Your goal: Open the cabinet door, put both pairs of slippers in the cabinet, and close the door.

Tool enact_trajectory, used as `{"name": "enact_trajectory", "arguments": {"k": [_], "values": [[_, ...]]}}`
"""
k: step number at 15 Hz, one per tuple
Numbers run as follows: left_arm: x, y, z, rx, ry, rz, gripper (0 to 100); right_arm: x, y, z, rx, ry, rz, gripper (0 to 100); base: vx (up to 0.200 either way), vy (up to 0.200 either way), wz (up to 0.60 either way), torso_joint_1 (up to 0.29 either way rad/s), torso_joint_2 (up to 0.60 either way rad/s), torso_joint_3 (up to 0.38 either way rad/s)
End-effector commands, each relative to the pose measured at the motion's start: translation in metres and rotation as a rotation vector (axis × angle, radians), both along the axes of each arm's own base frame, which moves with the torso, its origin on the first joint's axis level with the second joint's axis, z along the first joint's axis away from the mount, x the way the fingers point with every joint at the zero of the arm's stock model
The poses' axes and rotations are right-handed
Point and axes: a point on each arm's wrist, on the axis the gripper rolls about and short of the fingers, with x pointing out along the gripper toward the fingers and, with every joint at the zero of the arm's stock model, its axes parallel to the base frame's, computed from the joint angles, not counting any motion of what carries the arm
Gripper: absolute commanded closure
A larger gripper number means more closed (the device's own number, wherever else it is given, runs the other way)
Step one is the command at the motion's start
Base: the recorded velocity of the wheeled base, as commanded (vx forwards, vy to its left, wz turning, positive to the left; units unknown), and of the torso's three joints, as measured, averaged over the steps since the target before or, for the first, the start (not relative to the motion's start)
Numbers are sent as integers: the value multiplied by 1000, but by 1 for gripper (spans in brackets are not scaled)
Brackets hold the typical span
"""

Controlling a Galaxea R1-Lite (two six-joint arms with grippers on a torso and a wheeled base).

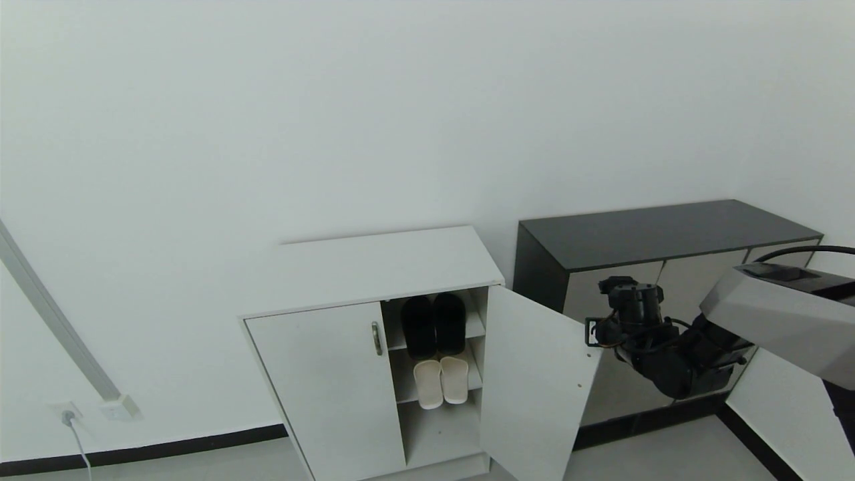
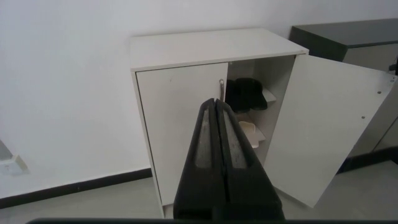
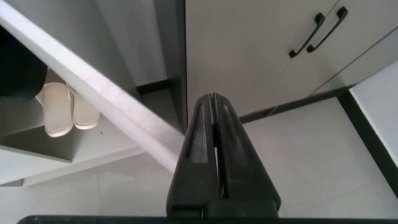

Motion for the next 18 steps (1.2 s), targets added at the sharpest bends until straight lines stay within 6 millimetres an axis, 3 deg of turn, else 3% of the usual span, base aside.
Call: {"name": "enact_trajectory", "arguments": {"k": [1,9,14,18], "values": [[0,0,0,0,0,0,100,0,0,-2,-2,5,0,100,0,0,0,0,0,0],[0,0,0,0,0,0,100,-14,15,-5,-10,33,43,100,0,0,0,0,0,0],[0,0,0,0,0,0,100,-45,49,4,-10,30,149,100,0,0,0,0,0,0],[0,0,0,0,2,0,100,-82,92,1,1,51,278,100,0,0,0,0,0,0]]}}
